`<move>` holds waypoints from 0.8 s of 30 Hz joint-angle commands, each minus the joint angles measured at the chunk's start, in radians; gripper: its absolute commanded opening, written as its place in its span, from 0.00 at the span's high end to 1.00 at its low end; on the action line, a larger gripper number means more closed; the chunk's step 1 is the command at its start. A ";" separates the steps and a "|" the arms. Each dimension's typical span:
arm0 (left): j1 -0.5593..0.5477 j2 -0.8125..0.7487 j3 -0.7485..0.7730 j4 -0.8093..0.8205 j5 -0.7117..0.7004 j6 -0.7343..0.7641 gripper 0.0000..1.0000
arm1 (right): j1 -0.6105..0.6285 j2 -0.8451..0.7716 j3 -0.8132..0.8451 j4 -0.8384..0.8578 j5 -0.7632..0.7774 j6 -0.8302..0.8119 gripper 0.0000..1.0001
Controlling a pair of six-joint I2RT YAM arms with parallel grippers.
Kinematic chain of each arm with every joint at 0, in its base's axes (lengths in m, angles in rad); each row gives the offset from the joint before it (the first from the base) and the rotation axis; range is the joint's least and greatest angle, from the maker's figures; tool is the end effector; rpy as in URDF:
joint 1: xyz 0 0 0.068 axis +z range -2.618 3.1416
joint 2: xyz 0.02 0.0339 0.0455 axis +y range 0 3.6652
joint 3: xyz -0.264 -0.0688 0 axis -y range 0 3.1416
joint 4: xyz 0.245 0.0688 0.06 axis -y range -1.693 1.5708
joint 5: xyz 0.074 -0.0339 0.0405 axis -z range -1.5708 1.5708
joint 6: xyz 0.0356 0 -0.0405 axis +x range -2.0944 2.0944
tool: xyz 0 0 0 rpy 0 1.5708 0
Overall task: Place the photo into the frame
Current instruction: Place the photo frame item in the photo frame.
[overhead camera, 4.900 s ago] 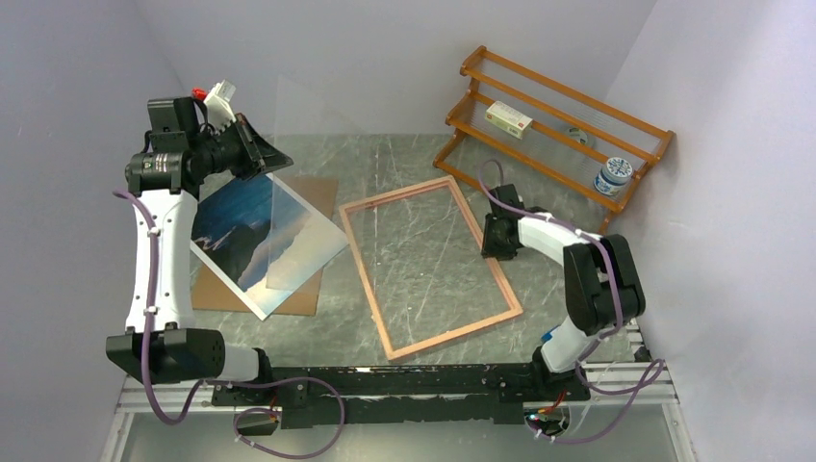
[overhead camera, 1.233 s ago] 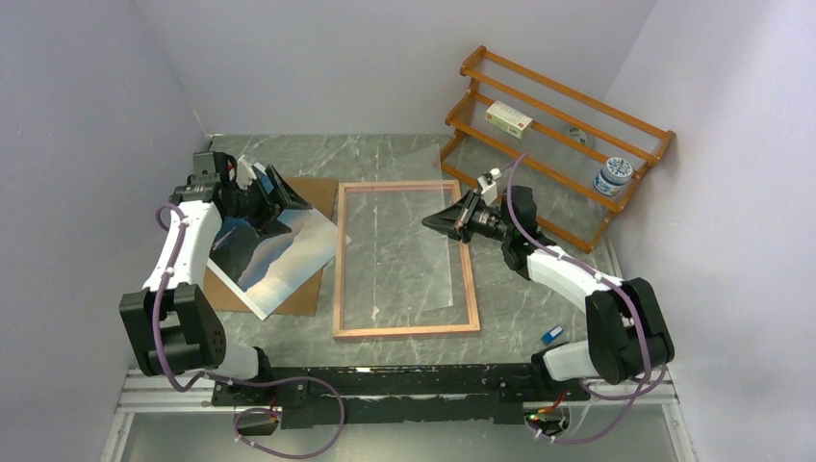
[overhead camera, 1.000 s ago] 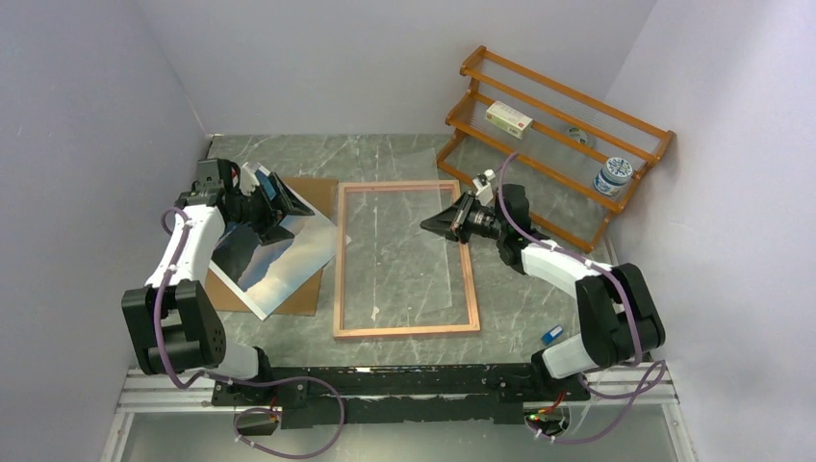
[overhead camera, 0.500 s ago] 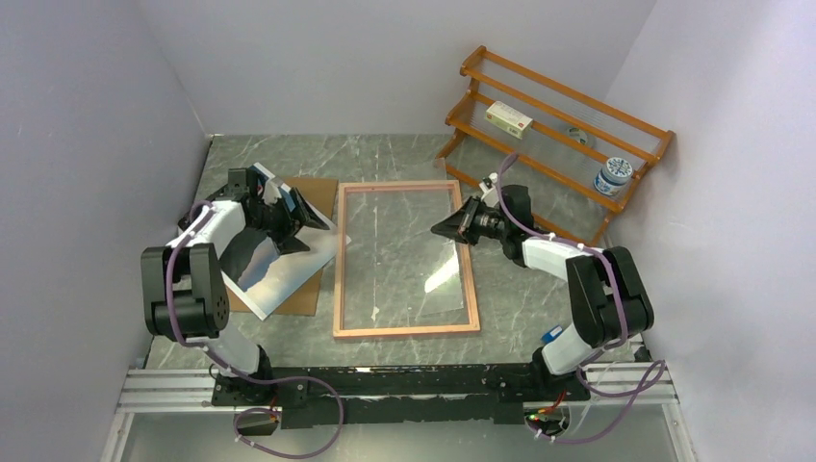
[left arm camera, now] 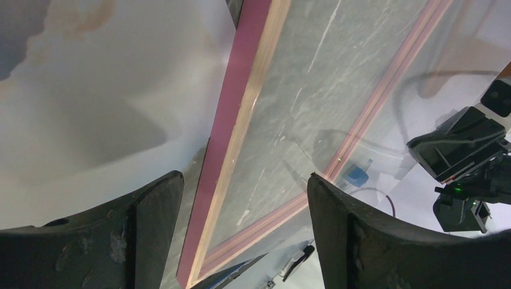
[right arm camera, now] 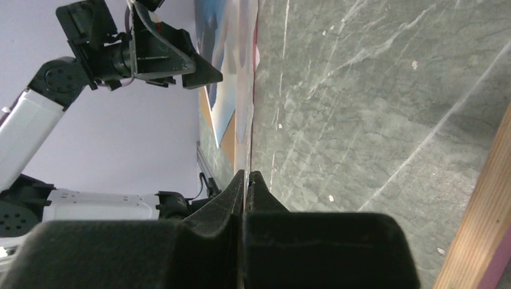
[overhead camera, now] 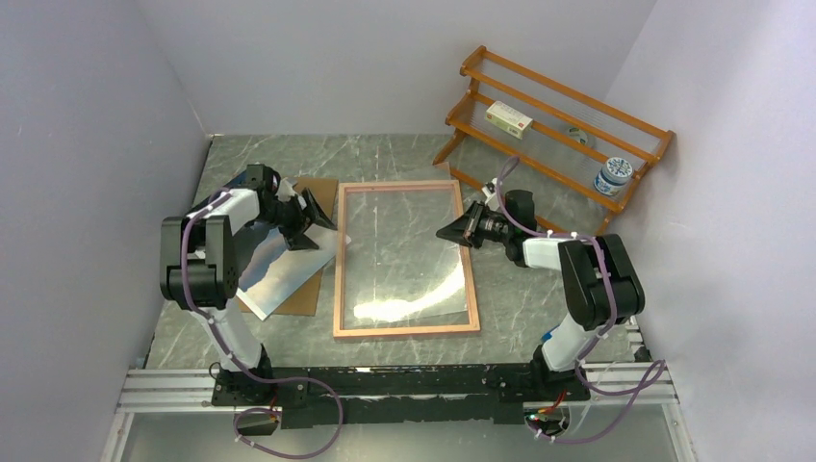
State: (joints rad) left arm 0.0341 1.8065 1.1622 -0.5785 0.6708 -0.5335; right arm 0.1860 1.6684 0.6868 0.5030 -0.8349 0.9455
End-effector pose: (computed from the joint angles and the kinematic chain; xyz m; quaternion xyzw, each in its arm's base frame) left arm 0.3489 -0.0102 0.1752 -0.2057 0.9088 -0.3545 0.0783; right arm 0.3083 0.0849 0.1608 0.0940 0.8036 0.5470 0.2151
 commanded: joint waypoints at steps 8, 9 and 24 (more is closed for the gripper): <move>-0.028 0.068 0.092 -0.015 -0.040 0.022 0.36 | -0.066 0.034 0.059 -0.075 -0.038 -0.169 1.00; -0.028 0.074 0.096 -0.016 -0.042 0.021 0.37 | -0.067 0.040 0.060 -0.075 -0.044 -0.172 1.00; -0.098 0.135 0.141 -0.023 -0.109 0.013 0.47 | -0.067 -0.016 0.079 0.046 -0.122 0.043 1.00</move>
State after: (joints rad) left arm -0.0540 1.9354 1.2648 -0.5915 0.5945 -0.5190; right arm 0.1211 1.7382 0.7124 0.4732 -0.9031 0.9066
